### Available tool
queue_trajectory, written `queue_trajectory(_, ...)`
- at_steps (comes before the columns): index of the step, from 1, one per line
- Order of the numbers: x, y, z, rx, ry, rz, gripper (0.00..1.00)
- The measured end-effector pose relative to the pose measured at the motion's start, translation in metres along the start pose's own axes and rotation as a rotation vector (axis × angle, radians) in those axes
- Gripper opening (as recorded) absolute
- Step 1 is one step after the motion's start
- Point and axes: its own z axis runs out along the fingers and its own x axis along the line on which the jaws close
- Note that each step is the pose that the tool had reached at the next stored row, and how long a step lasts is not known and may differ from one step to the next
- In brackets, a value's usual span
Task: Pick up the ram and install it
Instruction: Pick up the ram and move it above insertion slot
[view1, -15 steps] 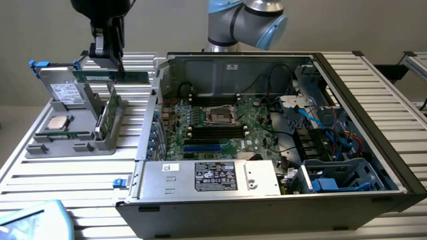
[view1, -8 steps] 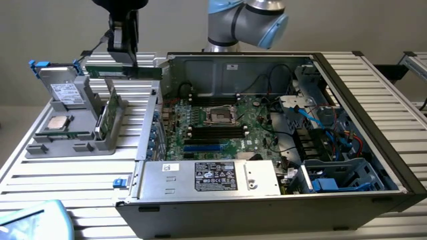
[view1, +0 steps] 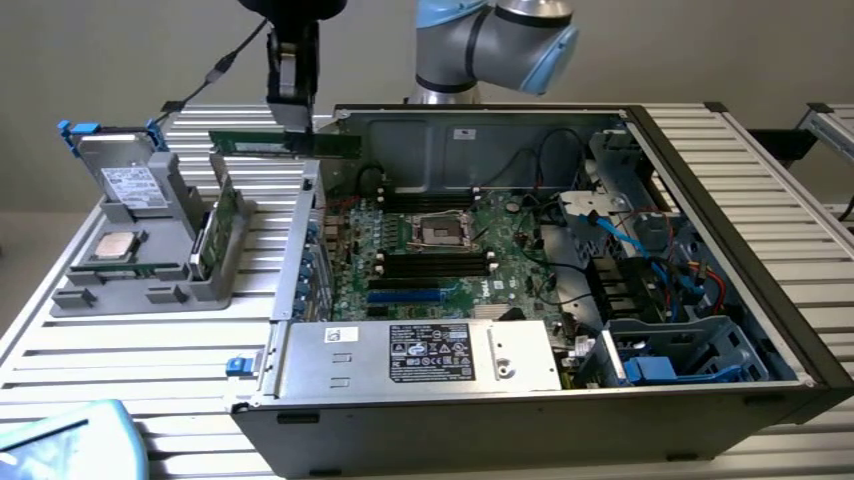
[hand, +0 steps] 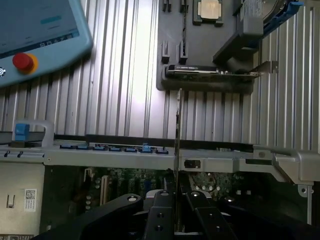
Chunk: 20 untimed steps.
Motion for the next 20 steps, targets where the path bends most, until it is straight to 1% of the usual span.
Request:
queue_trajectory(13, 0.003, -0.0586, -0.0084, -0.0005, -0.0007, -0.007, 0.14)
queue_trajectory(20, 0.005, -0.0902, -0.0118, -0.0014, -0.0001, -0.013, 0.14)
